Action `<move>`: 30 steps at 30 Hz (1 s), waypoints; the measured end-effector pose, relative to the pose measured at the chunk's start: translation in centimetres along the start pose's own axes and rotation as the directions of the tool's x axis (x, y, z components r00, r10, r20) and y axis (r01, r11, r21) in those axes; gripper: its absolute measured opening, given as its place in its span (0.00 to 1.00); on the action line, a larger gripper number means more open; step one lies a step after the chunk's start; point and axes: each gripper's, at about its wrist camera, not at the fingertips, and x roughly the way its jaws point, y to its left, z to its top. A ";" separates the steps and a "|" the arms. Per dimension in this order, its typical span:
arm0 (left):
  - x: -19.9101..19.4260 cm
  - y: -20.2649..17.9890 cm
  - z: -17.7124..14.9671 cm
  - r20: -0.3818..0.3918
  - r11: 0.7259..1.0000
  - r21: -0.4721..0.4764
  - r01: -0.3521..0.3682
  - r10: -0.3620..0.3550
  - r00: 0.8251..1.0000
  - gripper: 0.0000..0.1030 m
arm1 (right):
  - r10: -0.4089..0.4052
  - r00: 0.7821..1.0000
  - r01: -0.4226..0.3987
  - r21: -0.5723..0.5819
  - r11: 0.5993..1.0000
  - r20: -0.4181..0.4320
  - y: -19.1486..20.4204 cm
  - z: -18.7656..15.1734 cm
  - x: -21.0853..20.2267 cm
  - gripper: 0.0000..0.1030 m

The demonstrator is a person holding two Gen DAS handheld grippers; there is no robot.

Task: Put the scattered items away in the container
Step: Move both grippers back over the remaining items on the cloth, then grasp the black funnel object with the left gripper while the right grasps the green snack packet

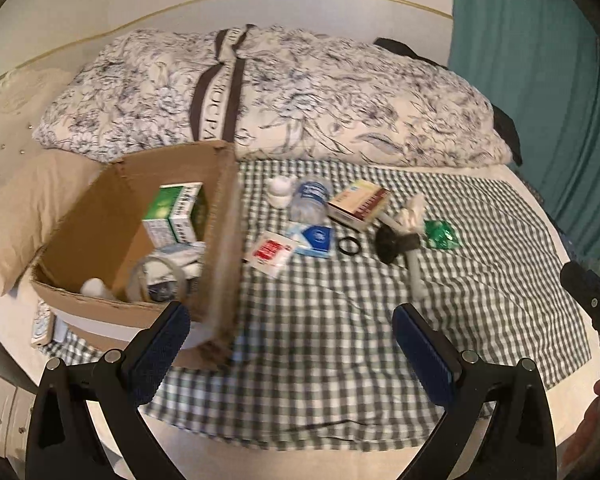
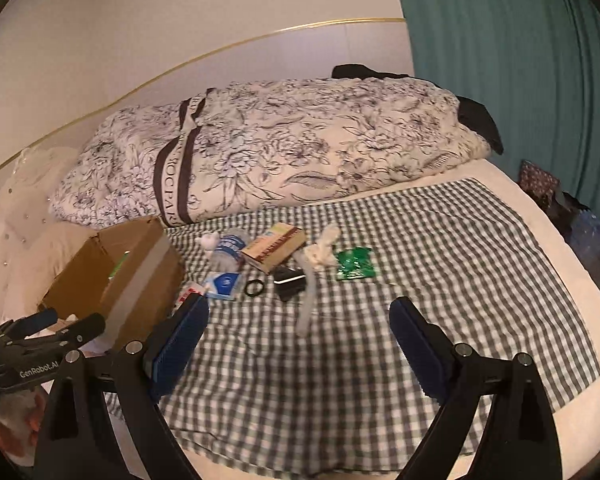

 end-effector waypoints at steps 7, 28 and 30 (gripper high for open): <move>3.0 -4.0 -0.7 -0.056 0.998 0.025 0.050 -0.049 0.997 1.00 | -0.013 1.000 0.013 0.030 0.999 -0.010 -2.8 -0.7 0.6 0.90; 19.5 -12.3 2.4 -0.148 0.989 -0.059 0.132 -0.140 0.979 1.00 | -0.082 0.986 0.097 0.100 0.990 -0.144 -11.8 -2.1 12.6 0.90; 20.5 -12.7 2.7 -0.146 0.990 -0.064 0.123 -0.131 0.981 1.00 | -0.085 0.985 0.101 0.100 0.990 -0.153 -12.3 -2.2 13.4 0.90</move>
